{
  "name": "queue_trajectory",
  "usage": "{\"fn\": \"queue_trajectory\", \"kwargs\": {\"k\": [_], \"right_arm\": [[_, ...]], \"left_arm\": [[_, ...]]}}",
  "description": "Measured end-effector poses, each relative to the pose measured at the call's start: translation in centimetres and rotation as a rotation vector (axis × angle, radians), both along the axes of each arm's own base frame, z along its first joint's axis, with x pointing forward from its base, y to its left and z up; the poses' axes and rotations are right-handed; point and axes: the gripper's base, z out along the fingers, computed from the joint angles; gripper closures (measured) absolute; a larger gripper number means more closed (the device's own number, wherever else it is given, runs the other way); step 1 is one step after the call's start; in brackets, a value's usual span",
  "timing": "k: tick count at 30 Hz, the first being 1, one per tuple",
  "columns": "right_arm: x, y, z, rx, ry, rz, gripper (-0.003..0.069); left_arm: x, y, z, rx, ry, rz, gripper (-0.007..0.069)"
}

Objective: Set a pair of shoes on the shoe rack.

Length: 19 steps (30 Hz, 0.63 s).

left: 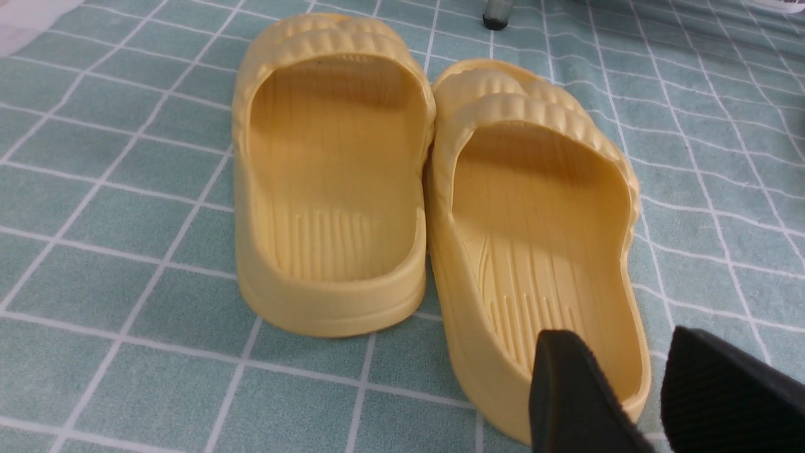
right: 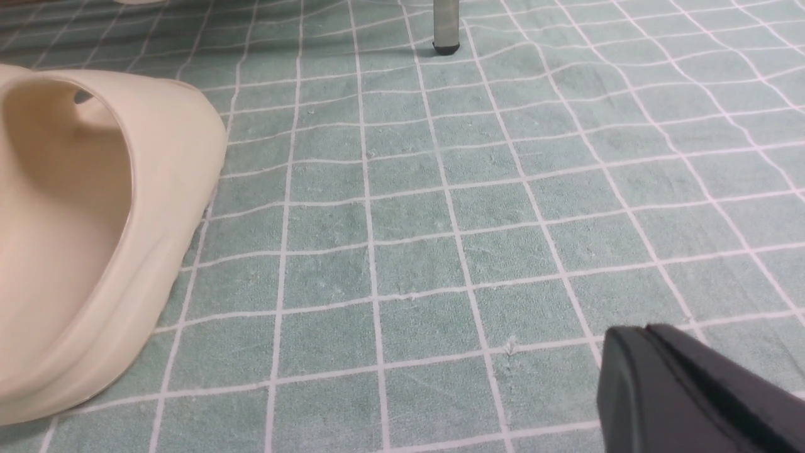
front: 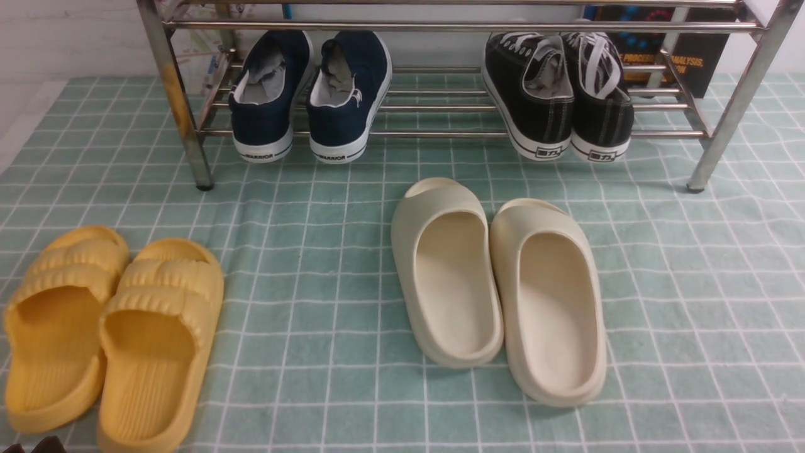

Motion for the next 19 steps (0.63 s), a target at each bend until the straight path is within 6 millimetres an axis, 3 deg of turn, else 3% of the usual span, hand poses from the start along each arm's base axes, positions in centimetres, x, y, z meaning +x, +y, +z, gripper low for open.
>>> {"fn": "queue_trajectory", "kwargs": {"k": [19], "right_arm": [[0.00, 0.00, 0.00, 0.001, 0.000, 0.000, 0.0622]], "left_arm": [[0.00, 0.00, 0.00, 0.000, 0.000, 0.000, 0.0386]]}}
